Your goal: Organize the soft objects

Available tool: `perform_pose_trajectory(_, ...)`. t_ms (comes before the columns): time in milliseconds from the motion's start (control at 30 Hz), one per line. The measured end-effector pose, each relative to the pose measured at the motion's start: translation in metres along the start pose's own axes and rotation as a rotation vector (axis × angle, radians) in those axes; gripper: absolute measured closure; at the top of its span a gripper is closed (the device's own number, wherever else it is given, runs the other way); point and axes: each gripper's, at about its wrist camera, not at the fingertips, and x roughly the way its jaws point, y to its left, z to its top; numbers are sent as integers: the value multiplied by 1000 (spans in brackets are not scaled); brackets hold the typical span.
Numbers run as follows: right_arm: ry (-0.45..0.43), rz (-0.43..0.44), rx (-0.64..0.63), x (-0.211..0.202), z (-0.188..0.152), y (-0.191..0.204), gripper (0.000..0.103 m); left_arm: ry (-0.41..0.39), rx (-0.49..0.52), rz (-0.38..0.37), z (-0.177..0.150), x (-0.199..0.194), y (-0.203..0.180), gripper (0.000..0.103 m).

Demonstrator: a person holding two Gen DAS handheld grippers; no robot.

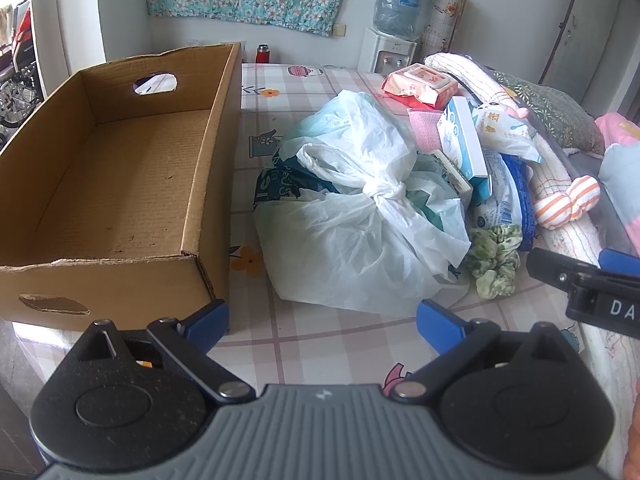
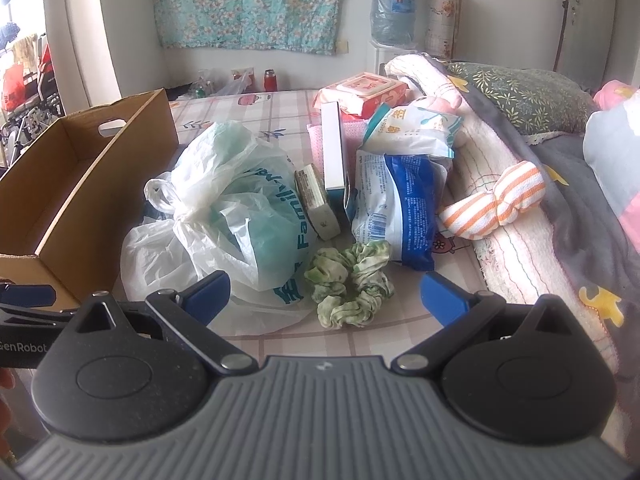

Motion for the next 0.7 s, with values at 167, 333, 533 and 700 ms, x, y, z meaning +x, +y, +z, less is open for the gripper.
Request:
perform_pose_trajectory(167,-1,-2,0,0,0,0,1,-5,0,2,0,-2,-1,2)
perform_pose_trajectory(333,1,-2,-2,0,0,0,1,-3,0,2,0,-2,-1,2)
perform_pose_trajectory(533,0,-2,-2,0,0,0,1,-2,0,2,0,-2,-1,2)
perform_pose_trajectory(700,1,-2,-1,1,-1,0,1,-1,0,2,-1,-2,0,2)
